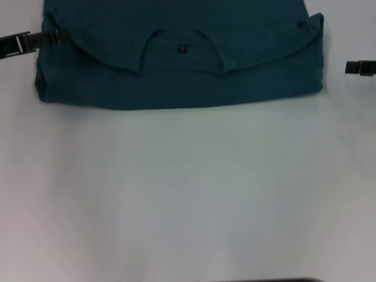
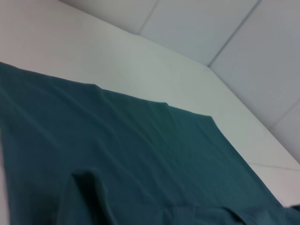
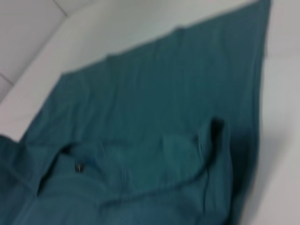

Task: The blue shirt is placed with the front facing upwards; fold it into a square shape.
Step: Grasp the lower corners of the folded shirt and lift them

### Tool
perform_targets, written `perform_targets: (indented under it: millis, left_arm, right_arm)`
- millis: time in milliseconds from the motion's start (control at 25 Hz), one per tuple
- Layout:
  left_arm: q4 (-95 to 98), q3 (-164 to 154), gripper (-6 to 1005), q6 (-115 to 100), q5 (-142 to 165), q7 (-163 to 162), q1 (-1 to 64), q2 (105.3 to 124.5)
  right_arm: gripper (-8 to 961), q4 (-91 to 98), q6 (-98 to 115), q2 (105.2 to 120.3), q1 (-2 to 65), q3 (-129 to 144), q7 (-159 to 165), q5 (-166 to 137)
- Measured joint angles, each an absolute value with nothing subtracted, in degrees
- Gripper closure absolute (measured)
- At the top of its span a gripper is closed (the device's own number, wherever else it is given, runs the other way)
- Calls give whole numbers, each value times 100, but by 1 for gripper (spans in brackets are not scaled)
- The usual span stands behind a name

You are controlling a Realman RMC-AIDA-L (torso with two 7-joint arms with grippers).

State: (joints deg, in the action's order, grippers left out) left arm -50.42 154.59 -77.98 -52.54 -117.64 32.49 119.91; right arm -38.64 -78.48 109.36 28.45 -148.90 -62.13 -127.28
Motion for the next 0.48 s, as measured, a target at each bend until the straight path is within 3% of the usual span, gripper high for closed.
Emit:
perform_targets:
  millis: [200, 480]
  left_arm:
    - [-5006, 15448, 138, -7936, -5290, -11486, 3172, 12019]
    - [-5000, 15408, 138, -7903, -5312, -11320, 3088, 12069]
  right_arm:
    - [351, -3842, -7891, 10955, 2926, -14857, -5916, -13020]
    - [352, -3683, -7704, 11139, 3177, -14812, -5809, -13042]
